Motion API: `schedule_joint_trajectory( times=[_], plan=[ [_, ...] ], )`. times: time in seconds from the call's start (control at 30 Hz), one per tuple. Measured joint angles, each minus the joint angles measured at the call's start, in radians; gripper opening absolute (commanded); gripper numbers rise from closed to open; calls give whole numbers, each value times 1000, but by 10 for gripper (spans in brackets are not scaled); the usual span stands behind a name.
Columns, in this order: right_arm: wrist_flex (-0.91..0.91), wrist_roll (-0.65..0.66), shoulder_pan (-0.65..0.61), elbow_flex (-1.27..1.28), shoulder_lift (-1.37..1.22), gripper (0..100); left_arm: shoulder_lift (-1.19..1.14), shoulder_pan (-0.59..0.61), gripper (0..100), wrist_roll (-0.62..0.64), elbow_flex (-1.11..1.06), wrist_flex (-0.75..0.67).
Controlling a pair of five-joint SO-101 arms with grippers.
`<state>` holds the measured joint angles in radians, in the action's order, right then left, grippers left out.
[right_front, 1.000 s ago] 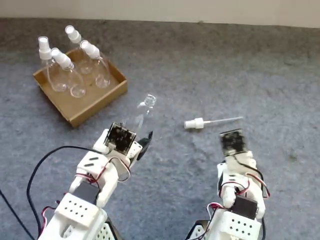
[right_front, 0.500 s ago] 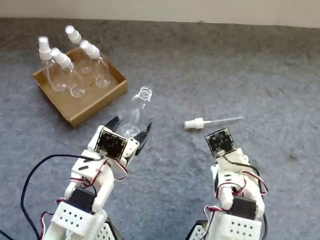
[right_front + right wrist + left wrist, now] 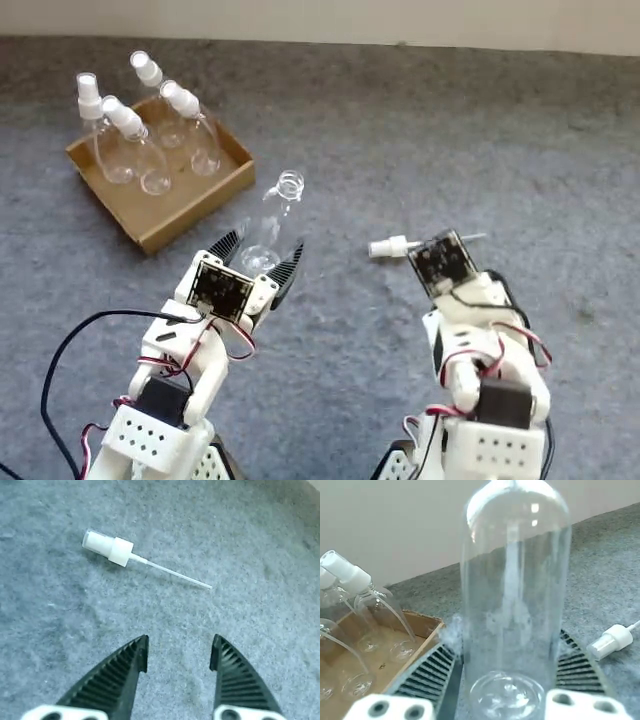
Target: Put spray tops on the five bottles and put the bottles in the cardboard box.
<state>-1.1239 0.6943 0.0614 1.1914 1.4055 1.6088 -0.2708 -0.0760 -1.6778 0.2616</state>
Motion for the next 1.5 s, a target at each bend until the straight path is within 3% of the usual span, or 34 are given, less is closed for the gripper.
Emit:
schedule_joint_trajectory(
  times=[0.3, 0.57, 0.87, 1.07, 1.5],
  plan=[
    [14, 66, -80, -258, -456, 198, 0, 0, 119, 0, 0, 0],
    [15, 307, -195, -476, -850, 202, 0, 54, 119, 0, 0, 0],
    [11, 354, -293, -758, -1217, 204, 0, 49, 119, 0, 0, 0],
    [-149, 497, -318, -1028, -1527, 204, 0, 48, 119, 0, 0, 0],
    [-358, 511, -307, -1553, -2031, 201, 0, 48, 119, 0, 0, 0]
  ],
)
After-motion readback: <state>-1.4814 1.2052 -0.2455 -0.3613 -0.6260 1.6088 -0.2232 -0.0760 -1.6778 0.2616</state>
